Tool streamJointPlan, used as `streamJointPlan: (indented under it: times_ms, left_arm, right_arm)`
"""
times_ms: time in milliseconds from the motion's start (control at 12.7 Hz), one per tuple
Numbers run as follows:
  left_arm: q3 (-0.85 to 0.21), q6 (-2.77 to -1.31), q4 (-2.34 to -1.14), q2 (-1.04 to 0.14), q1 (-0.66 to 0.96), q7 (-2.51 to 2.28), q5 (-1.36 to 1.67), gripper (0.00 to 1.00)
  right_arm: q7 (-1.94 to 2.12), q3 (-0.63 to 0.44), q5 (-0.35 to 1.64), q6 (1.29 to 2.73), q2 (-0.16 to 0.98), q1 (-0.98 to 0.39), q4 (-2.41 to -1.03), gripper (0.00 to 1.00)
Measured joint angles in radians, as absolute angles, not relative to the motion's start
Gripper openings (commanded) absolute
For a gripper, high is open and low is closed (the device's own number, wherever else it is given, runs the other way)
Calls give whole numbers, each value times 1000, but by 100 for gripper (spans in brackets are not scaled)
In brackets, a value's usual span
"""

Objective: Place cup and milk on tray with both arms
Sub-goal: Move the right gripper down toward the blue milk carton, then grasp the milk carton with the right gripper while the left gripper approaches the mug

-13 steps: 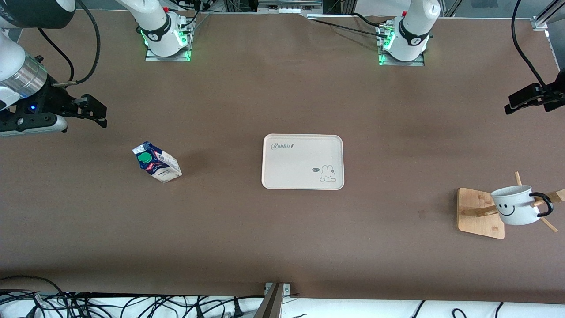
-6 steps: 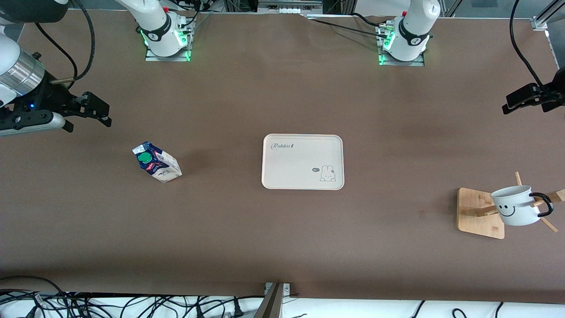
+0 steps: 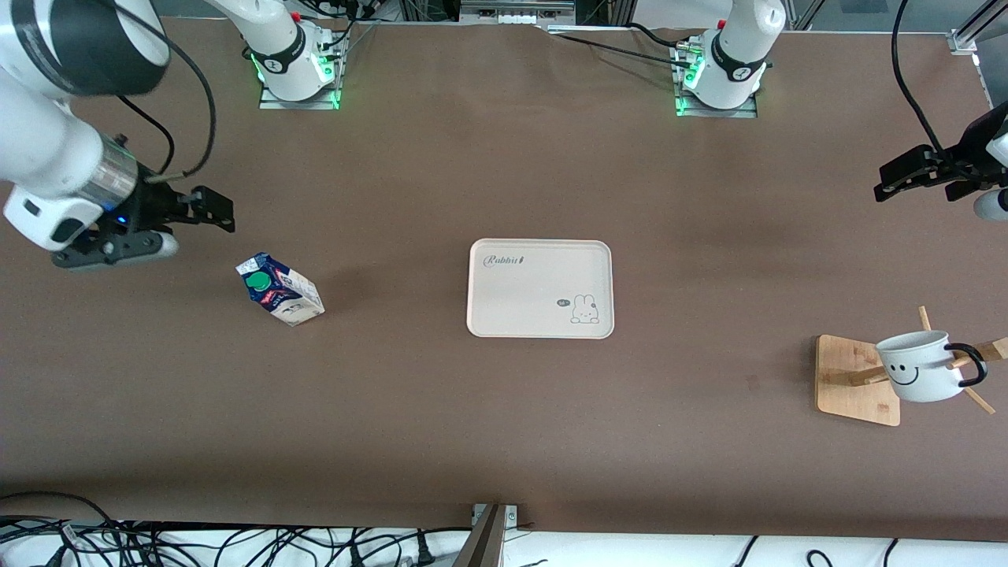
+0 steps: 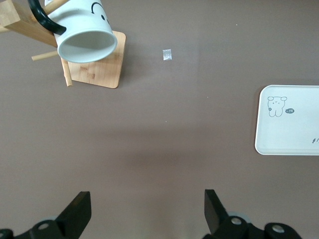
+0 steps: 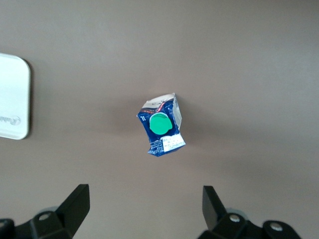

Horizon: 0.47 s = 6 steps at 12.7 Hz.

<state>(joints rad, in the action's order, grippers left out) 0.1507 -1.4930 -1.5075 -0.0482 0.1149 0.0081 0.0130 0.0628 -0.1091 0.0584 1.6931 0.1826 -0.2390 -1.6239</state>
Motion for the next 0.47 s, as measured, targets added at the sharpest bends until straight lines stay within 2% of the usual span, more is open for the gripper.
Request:
streamJointPlan:
  times_ms: [237, 474]
  left_arm:
    - [150, -1536, -1508, -57, 115, 8, 13, 100]
    - [120, -1614, -1525, -94, 123, 8, 14, 100]
  right_arm:
    - [129, -109, 58, 1769, 274, -241, -1645, 100]
    - [168, -109, 58, 1897, 287, -241, -1749, 100]
